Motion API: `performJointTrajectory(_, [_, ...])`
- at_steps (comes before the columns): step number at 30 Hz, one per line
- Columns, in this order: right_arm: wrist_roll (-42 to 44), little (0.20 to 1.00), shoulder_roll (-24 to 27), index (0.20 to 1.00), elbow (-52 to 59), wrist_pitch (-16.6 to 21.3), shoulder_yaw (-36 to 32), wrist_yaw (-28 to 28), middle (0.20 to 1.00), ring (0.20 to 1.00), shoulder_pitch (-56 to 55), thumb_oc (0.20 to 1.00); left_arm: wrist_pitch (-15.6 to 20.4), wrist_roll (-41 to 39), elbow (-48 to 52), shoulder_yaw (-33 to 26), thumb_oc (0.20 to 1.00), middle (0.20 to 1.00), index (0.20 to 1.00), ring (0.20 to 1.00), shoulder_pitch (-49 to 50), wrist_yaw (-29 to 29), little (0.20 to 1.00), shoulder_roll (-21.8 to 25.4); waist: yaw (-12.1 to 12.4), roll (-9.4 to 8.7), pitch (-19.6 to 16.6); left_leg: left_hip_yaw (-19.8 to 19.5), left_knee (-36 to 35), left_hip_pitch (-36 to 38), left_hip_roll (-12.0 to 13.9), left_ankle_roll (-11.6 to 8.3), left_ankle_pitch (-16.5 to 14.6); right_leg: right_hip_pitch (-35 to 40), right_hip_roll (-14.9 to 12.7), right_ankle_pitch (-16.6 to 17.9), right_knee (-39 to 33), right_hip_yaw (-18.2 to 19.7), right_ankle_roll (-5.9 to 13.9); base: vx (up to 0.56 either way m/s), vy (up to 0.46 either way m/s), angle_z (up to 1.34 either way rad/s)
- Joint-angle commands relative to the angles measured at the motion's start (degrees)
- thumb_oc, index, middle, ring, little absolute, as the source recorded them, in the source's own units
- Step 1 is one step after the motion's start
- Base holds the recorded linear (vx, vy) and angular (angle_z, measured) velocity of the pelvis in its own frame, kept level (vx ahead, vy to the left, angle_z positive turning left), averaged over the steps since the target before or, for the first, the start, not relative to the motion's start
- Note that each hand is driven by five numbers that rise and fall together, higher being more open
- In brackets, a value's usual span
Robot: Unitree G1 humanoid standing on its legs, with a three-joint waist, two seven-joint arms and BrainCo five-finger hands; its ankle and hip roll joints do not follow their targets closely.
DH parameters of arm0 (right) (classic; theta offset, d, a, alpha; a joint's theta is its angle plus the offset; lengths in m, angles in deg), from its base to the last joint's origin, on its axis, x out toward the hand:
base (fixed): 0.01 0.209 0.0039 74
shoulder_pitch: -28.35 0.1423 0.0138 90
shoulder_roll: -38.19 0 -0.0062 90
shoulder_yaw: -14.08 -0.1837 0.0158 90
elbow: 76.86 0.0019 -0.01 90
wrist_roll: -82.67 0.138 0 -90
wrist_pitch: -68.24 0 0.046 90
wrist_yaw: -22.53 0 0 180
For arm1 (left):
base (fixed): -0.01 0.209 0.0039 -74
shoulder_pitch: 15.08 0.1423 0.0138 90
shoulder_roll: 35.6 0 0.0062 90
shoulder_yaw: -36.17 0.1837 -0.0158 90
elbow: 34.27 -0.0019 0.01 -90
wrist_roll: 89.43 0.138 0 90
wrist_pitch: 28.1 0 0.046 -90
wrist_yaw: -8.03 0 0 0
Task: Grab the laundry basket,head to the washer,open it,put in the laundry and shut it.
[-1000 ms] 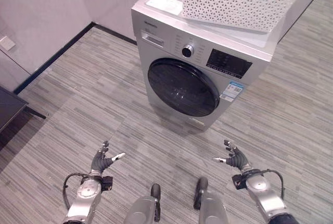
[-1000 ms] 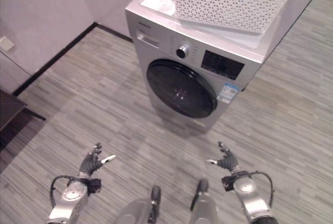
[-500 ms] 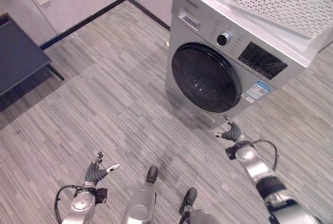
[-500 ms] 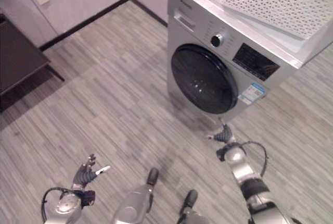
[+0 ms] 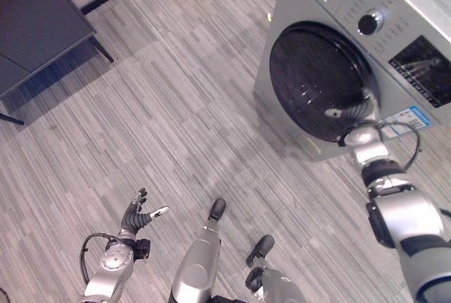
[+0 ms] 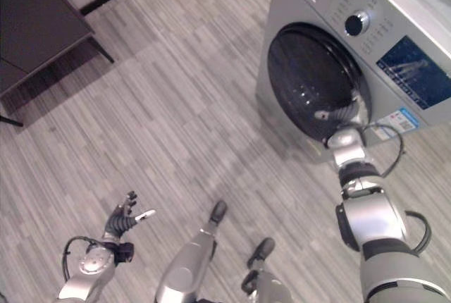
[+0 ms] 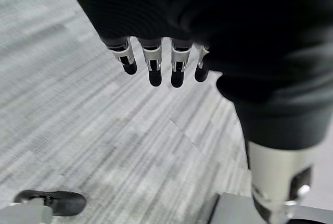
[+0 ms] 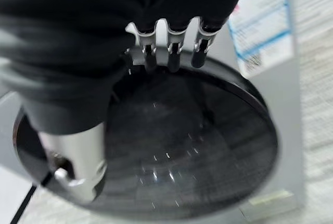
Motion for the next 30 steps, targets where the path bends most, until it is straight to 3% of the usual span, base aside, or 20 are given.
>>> performJointTrajectory(1, [1.45, 1.0, 3.55, 1.0, 1.38, -0.78, 3.21, 5.24, 1.0, 1.0, 1.95, 1.0, 2.02, -3.25, 0.54, 2.37, 1.0, 1.0, 1.0, 1.0, 0.03, 1.75, 1.0, 1.75, -1.39, -1.51, -0.46, -0.13, 3.22, -1.26, 1.97, 0.32, -7.4, -3.85, -3.5, -5.11, 3.89, 3.96, -0.02, -0.01, 0.034, -0.02])
performJointTrajectory(11, [0.8, 1.0, 5.24, 1.0, 10.59, -1.65, -2.41, 12.43, 1.0, 1.0, -4.11, 1.0, 2.15, -3.36, -4.28, 5.04, 1.0, 1.0, 1.0, 1.0, -2.17, 4.06, 1.0, -1.75, -4.15, -0.85, -0.48, 0.2, 1.47, -2.05, 1.42, 0.65, -6.68, -5.38, -3.92, -4.82, 3.83, 4.51, 0.15, 0.0, 0.009, -0.05])
performJointTrajectory(24, [5.49, 1.0, 9.17, 1.0, -0.54, 0.67, 1.86, 9.88, 1.0, 1.0, 4.49, 1.0, 4.24, -5.39, -1.64, 5.38, 1.0, 1.0, 1.0, 1.0, -2.8, 5.7, 1.0, -1.25, -2.51, 0.41, 1.9, -0.66, 1.65, -4.09, 0.44, 0.56, -5.8, -7.21, -4.61, -4.67, 4.99, 3.51, 0.42, -0.01, 0.005, 0.01])
performJointTrajectory(30, [7.94, 1.0, 9.06, 1.0, -4.24, 1.55, 2.68, 11.87, 1.0, 1.0, 7.34, 1.0, 4.41, -5.69, -2.58, 5.74, 1.0, 1.0, 1.0, 1.0, -3.44, 7.17, 1.0, -1.4, -1.21, 1.02, 2.51, -1.29, 1.47, -4.42, 0.72, 0.06, -6.59, -7.33, -4.28, -6.03, 5.2, 3.62, 0.66, 0.04, -0.03, 0.13])
